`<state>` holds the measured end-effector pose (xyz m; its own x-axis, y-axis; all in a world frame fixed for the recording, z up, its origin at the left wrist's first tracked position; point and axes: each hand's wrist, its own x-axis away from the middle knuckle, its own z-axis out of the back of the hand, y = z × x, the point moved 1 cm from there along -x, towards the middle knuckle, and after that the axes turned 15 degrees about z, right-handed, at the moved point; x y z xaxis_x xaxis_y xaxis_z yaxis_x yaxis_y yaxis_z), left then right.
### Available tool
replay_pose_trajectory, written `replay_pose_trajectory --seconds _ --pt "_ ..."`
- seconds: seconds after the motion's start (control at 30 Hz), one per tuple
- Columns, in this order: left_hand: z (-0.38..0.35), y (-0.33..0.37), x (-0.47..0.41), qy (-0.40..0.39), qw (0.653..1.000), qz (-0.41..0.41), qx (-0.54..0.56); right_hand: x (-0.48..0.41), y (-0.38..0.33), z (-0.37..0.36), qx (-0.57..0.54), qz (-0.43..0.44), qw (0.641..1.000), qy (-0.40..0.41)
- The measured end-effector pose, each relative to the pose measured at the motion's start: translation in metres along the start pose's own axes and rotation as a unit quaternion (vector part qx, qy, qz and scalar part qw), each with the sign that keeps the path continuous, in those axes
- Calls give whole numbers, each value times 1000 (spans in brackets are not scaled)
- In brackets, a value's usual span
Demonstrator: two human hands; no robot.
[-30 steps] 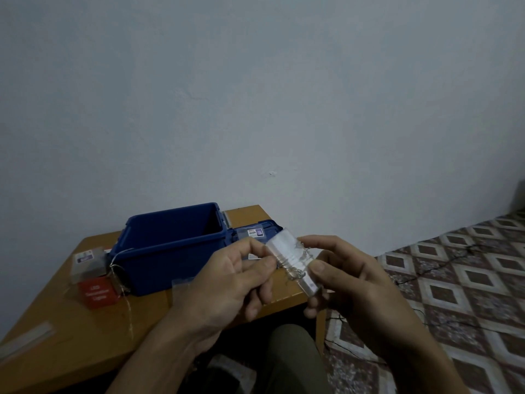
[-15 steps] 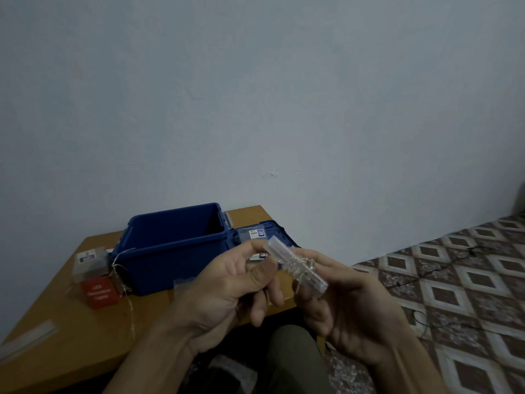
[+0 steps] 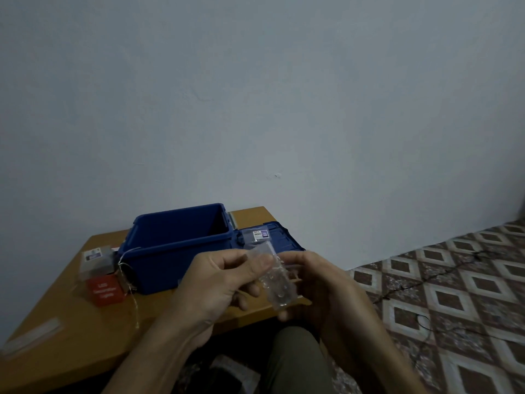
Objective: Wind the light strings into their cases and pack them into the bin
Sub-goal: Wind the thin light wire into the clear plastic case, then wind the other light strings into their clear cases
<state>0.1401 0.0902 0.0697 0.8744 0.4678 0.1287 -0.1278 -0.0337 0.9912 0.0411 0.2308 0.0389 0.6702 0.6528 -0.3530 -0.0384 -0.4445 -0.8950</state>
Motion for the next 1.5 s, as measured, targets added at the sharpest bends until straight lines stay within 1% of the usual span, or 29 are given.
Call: replay_pose_trajectory --seconds 0.13,0.27,0.4,0.5,0.67,0.8,0.87,0.9,1.0,1.07,1.17,1.27,1.4,1.43,1.5 --pt "4 -5 -1 18 1000 5 -24 3 4 -9 91 56 994 -10" --pt "9 -10 0 -9 999 25 -41 3 14 -16 129 98 987 -5" --pt "16 -18 3 -35 998 46 9 3 19 -18 146 127 981 -21" --pt "24 -27 4 -34 996 70 31 1 29 -20 142 105 984 -32" --pt "42 -45 1 12 995 90 51 -7 54 -33 153 45 986 -49" --pt "63 -62 -11 58 992 104 33 -23 81 -49 211 13 974 -87" --pt "72 -71 -18 79 990 117 -3 -34 95 -55 233 -6 967 -102" --pt "76 -75 -22 104 987 123 -27 -41 103 -58 238 -20 965 -107" --pt "92 -83 -37 226 963 126 -76 -64 123 -62 251 -60 962 -93" --pt "106 -90 -50 274 949 118 -99 -81 133 -63 253 -77 962 -69" --pt "122 -98 -72 290 933 119 -174 -102 140 -63 236 -118 963 -60" --pt "132 -103 -92 299 920 129 -219 -118 153 -62 231 -152 959 -60" --pt "139 -111 -109 300 913 193 -198 -127 164 -62 222 -160 960 -55" --pt "139 -112 -110 298 913 199 -193 -126 163 -62 215 -161 961 -58" --pt "140 -115 -111 287 924 182 -176 -124 161 -62 212 -147 964 -70"
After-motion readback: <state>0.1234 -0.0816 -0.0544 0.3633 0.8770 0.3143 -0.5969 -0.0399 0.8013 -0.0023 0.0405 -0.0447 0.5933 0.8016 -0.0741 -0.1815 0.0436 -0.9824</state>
